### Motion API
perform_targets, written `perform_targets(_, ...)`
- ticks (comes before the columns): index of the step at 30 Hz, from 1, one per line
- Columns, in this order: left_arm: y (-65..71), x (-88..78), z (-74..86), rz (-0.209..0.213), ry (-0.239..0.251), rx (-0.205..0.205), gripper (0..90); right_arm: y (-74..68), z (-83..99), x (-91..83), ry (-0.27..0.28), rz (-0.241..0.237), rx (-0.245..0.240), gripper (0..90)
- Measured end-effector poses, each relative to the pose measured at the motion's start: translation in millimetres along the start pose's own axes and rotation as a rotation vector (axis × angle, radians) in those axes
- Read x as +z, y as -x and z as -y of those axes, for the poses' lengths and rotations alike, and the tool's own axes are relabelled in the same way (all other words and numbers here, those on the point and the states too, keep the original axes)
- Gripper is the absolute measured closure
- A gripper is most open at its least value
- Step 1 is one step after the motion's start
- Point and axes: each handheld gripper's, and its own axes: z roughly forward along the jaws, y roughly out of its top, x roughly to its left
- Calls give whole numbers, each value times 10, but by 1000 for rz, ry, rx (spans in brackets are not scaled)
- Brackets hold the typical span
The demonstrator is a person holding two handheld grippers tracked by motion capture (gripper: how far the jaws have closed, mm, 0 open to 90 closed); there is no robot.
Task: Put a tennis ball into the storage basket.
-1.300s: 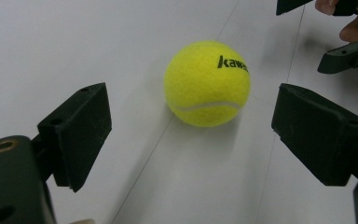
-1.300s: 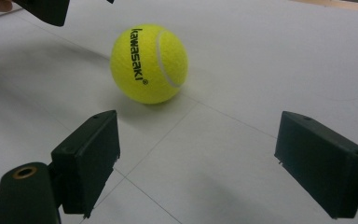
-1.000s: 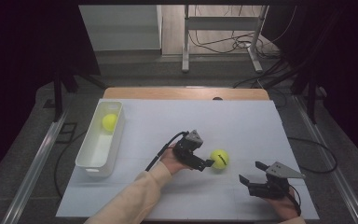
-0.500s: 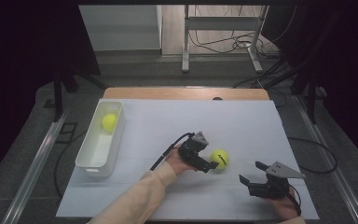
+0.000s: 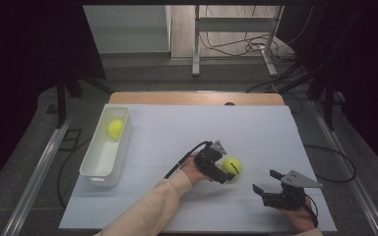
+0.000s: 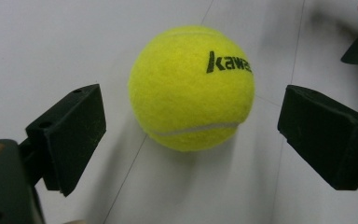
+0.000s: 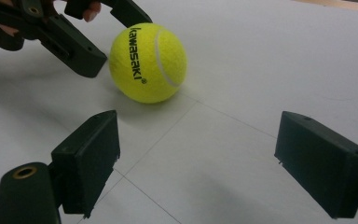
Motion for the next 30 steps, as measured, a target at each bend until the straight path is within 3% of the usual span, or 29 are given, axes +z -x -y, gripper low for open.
perform_targets(11, -17, 165, -73, -3, -24, 14, 83, 6, 1, -4, -1, 3, 1, 143)
perform_targets(15, 3, 217, -82, -2, -30, 24, 123, 5, 2, -5, -1, 3, 1, 143)
perform_targets(17, 14, 220, -82, -3, -33, 36, 164, 7, 3, -5, 1, 2, 5, 143)
perform_targets(19, 32, 215, -84, -31, -34, 49, 244, 9, 3, -6, 1, 4, 5, 143)
perform_targets(22, 27, 203, -85, -30, -39, 47, 256, 8, 3, -6, 1, 3, 4, 144)
perform_targets(25, 45, 182, -85, -64, -40, 73, 259, 7, 3, -6, 1, 2, 3, 144)
perform_targets(30, 67, 135, -87, -70, -10, 60, 260, 11, 5, -11, 3, 4, 6, 144)
